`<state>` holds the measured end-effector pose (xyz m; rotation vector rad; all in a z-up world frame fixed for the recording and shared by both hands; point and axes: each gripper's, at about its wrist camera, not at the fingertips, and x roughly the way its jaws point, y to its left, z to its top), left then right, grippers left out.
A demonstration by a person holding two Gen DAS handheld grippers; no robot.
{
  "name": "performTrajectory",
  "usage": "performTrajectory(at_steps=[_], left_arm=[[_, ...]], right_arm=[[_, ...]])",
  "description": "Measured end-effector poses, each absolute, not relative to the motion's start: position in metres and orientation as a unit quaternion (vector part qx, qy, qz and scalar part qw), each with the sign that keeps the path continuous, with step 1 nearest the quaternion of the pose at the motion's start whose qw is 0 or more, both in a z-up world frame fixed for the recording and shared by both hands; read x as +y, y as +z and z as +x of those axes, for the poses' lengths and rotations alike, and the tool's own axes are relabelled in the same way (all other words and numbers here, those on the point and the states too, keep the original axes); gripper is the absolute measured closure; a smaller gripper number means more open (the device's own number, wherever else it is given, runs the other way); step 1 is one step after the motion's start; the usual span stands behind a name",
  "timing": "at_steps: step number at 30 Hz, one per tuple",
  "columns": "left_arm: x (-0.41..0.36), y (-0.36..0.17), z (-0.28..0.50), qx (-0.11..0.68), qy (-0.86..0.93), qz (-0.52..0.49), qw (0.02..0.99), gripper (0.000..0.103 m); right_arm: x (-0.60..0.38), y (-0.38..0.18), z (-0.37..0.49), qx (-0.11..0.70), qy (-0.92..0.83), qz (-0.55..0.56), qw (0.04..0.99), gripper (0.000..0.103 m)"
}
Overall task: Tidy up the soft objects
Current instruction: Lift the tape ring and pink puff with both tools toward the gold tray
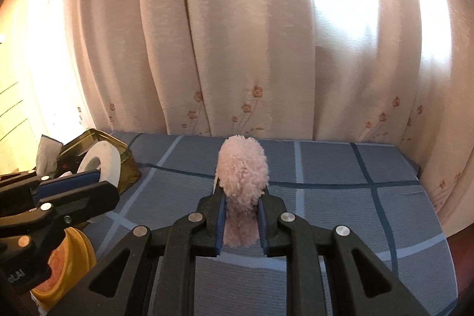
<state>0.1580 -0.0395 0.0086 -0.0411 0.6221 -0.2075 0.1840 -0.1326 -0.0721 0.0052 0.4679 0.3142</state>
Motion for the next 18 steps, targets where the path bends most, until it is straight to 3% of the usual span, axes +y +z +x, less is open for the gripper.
performTrajectory(at_steps=[18], left_arm=[[-0.009,0.005,0.149,0.304,-0.084,-0.042,0.948,0.089]], right_arm=[[-0.115,-0.071,0.176,0.221,0.168,-0.009,0.961,0.083]])
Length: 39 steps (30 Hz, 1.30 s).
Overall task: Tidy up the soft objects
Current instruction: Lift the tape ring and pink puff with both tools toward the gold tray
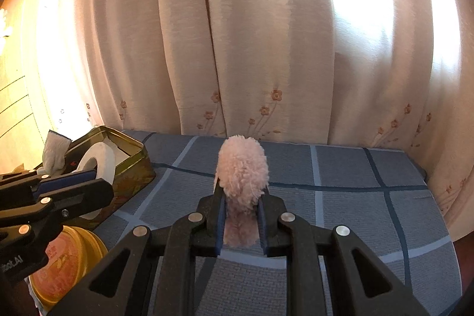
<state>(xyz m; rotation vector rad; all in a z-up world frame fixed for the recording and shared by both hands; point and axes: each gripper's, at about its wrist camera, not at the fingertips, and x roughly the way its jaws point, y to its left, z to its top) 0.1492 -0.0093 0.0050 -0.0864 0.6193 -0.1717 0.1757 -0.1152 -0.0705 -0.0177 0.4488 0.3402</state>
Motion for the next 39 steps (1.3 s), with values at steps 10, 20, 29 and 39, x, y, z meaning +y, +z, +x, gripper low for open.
performTrajectory(at_steps=[10,20,29,39], left_arm=[[0.007,0.001,0.144,0.301,-0.078,-0.058,0.949,0.089],[0.020,-0.002,0.144,0.301,-0.068,-0.066,0.949,0.089],[0.029,-0.004,0.139,0.294,-0.059,-0.072,0.951,0.089],[0.040,-0.003,0.136,0.286,-0.050,-0.077,0.954,0.089]], right_arm=[[-0.108,-0.070,0.175,0.221,0.170,-0.016,0.960,0.083],[-0.104,-0.070,0.175,0.219,0.172,-0.020,0.960,0.083],[-0.092,-0.069,0.173,0.217,0.177,-0.031,0.960,0.083],[-0.079,-0.069,0.171,0.213,0.182,-0.046,0.959,0.083]])
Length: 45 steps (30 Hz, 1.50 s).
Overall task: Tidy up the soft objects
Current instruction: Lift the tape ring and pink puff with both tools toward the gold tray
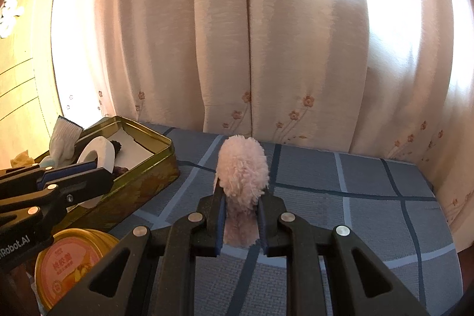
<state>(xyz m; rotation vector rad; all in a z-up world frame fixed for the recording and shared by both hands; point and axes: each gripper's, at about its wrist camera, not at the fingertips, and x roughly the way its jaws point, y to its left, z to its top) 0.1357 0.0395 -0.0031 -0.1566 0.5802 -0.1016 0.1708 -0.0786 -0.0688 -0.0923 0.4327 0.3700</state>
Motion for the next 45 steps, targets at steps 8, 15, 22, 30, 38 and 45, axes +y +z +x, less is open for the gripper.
performTrajectory(at_steps=[8,15,22,30,38,45], left_arm=[[0.042,-0.007,0.135,0.283,-0.048,-0.078,0.955,0.089],[0.048,-0.008,0.133,0.272,-0.046,-0.084,0.957,0.089],[0.049,-0.008,0.130,0.260,-0.042,-0.088,0.961,0.089],[0.046,-0.009,0.126,0.249,-0.025,-0.082,0.965,0.089],[0.050,-0.009,0.123,0.227,-0.001,-0.079,0.971,0.089],[0.049,-0.009,0.120,0.221,0.009,-0.073,0.973,0.089]], right_arm=[[-0.078,-0.069,0.170,0.211,0.180,-0.048,0.960,0.083],[-0.073,-0.068,0.169,0.211,0.177,-0.053,0.960,0.083],[-0.066,-0.067,0.165,0.203,0.183,-0.065,0.960,0.083],[-0.066,-0.067,0.164,0.200,0.188,-0.062,0.960,0.083],[-0.058,-0.065,0.160,0.193,0.203,-0.057,0.958,0.083],[-0.053,-0.064,0.158,0.190,0.211,-0.057,0.957,0.083]])
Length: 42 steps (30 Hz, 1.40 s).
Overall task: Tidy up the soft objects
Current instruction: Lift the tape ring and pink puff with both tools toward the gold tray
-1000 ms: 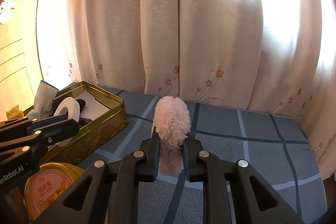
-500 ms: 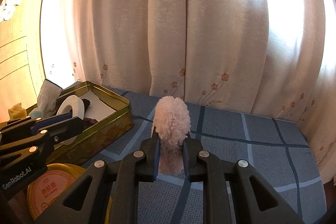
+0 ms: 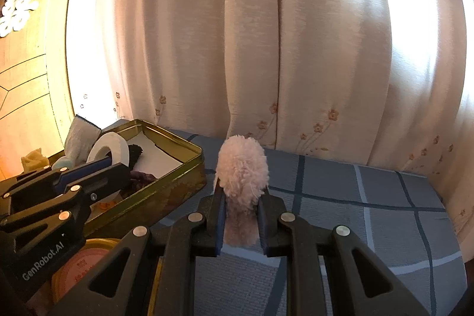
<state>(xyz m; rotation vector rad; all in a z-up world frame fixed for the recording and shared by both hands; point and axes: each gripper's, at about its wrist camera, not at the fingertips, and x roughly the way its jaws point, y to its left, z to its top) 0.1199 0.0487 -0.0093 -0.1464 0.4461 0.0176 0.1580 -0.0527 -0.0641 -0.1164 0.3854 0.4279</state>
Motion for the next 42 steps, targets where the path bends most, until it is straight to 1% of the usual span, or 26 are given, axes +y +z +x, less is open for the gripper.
performTrajectory(at_steps=[19,36,42], left_arm=[[0.059,-0.010,0.113,0.224,0.034,-0.086,0.970,0.089],[0.064,-0.009,0.101,0.216,0.037,-0.091,0.971,0.089],[0.067,-0.008,0.098,0.219,0.040,-0.093,0.970,0.089]], right_arm=[[-0.045,-0.065,0.156,0.188,0.226,-0.065,0.954,0.083],[-0.037,-0.064,0.146,0.161,0.250,-0.081,0.951,0.083],[-0.038,-0.065,0.150,0.170,0.253,-0.072,0.950,0.083]])
